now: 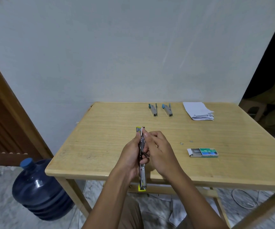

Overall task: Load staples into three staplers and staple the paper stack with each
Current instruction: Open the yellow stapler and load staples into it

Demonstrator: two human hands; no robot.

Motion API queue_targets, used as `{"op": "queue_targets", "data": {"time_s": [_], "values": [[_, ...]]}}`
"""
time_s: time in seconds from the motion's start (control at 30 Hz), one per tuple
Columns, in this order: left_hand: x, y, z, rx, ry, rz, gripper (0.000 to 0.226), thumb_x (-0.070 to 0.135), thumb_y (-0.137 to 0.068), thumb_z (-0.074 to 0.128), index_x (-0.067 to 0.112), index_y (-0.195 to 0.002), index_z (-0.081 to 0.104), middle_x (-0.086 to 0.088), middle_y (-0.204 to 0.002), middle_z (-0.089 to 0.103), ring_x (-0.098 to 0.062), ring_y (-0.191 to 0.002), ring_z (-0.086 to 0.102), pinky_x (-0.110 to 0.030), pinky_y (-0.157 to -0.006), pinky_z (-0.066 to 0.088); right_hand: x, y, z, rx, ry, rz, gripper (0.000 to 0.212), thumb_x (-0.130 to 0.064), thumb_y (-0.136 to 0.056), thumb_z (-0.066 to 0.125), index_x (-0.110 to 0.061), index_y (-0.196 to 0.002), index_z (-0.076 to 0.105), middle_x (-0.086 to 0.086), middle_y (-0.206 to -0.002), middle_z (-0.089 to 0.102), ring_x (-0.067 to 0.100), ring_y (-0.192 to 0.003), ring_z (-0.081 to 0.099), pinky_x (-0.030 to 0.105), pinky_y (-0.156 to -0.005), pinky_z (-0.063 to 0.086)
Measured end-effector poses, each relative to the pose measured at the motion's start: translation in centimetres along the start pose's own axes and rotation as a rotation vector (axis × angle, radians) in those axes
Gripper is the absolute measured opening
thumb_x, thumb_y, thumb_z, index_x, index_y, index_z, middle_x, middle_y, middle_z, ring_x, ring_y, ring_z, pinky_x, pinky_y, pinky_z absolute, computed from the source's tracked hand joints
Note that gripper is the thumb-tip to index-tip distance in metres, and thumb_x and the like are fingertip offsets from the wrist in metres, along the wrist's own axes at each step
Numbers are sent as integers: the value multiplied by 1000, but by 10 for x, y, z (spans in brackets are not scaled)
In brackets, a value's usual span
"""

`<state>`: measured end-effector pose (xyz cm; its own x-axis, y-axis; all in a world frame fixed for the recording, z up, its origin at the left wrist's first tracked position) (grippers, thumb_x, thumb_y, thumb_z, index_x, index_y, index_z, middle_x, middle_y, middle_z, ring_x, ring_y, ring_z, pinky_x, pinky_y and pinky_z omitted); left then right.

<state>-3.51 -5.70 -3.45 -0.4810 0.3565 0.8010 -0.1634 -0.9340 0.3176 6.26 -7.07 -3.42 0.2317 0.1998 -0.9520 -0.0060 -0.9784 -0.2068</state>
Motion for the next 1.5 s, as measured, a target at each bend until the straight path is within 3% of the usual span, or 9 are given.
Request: {"op": "queue_targets", "data": {"time_s": [0.1,0.3,0.47,0.63,0.8,0.93,1.1,1.23,1.5], "values": [[1,0,-1,3,-21,18,42,43,-102,42,5,-91,55,1,-50,38,-7,-35,34,-16,-28,24,2,1,0,-8,32,2,49,-66,-92,43,-25,-81,67,-19,-89,54,9,-67,65,49,-74,58],[3,4,2,-31,-114,75,44,44,-102,42,8,-83,59,-1,-55,39,-8,-40,34,-19,-32,26,-5,4,-2,28,-34,-54,55,-59,-89,39,-30,-131,61,-12,-92,51,-3,-71,58,24,-72,53],[6,7,3,-5,-244,155,46,46,-102,40,14,-76,61,-1,-56,39,-10,-44,32,-21,-38,27,-14,2,-1,35,-240,86,44,-45,-98,45,-13,-116,68,2,-88,53,4,-68,56,12,-61,47],[7,7,0,40,-295,192,42,43,-104,37,11,-101,65,1,-54,41,-9,-44,33,-21,-39,29,-14,-2,-4,6,-339,169,36,-49,-101,38,-35,-115,69,-6,-102,62,20,-101,58,36,-91,50],[9,8,-1,48,-314,196,41,43,-103,38,13,-88,62,0,-56,41,-11,-47,31,-22,-41,30,-15,2,-6,-10,-306,164,42,-45,-102,34,-28,-120,68,-9,-108,64,7,-103,57,20,-80,48],[9,6,-2,50,-253,151,44,42,-103,40,12,-74,51,1,-55,40,-11,-45,31,-21,-39,27,-12,7,-3,-27,-236,128,45,-49,-99,37,-18,-114,67,-16,-98,67,-16,-85,58,9,-76,43],[7,2,-3,62,-173,88,44,42,-103,41,12,-71,48,2,-53,38,-9,-40,30,-20,-35,23,-5,12,-1,-16,-115,54,58,-64,-88,39,-16,-101,68,-4,-97,67,1,-88,64,26,-87,49],[5,1,-3,69,-156,62,41,41,-103,42,12,-76,50,2,-53,38,-8,-40,31,-19,-34,24,-4,12,-2,-5,-82,52,45,-55,-95,38,-22,-99,69,-4,-97,69,-2,-87,64,16,-78,46],[8,4,-1,142,-462,163,42,42,-103,41,12,-74,50,1,-54,47,-9,-41,38,-21,-39,29,10,-1,-1,173,-842,492,43,-39,-104,38,-8,-110,68,11,-115,71,22,-109,67,41,-100,50]]}}
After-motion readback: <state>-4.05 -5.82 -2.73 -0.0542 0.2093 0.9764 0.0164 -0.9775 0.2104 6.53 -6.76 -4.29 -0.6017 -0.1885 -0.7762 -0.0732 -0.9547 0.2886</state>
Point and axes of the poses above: each hand's wrist, its own y-axis away from the middle knuckle, its own z-axis out of the palm, x = y × z, the point moved 1 cm from there along -y, towards the middle knuckle
